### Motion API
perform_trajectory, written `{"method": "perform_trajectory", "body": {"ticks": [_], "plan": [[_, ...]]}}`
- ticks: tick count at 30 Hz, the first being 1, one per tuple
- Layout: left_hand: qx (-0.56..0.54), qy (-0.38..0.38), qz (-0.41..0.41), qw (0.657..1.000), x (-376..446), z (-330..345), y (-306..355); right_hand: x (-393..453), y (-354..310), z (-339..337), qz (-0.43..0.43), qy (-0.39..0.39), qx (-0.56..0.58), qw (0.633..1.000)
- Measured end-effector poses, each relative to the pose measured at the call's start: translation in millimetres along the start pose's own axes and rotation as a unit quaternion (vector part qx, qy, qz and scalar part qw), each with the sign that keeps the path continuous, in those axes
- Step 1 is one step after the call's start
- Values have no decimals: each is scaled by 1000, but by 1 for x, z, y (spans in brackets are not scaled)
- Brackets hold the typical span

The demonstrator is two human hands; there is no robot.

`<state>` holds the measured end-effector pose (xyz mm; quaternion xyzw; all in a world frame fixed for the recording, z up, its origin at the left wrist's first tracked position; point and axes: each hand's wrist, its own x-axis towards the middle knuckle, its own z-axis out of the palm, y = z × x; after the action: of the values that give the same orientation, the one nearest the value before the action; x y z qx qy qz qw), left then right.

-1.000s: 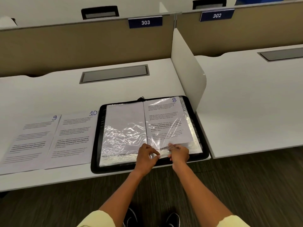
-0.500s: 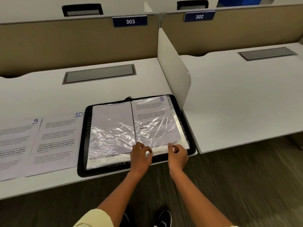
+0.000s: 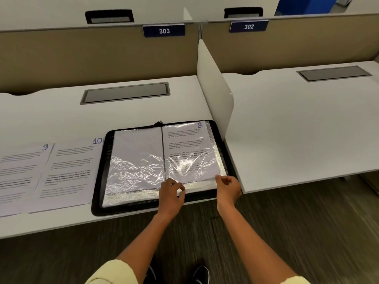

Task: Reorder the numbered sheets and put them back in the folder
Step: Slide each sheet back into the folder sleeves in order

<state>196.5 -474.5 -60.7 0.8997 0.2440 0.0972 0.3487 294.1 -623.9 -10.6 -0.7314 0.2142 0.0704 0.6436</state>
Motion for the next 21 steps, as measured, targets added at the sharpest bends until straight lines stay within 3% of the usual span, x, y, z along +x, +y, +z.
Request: {"method": "perform_trajectory", "body": {"ticks": [9,15,19,21], "plan": [[-12,-75,-10,997,6,-15,8,-10,-10,9,-19,-49,62,997],[-231,-81,-118,962,13,-54,32,-43,-23,30,-108,-145,53,982],[-358,-61,-163,918,25,-85,40,-71,-24,48,-206,-231,-1,951],[-377,-48,-159,911,29,-104,45,-88,-25,57,-242,-262,-20,934]]}}
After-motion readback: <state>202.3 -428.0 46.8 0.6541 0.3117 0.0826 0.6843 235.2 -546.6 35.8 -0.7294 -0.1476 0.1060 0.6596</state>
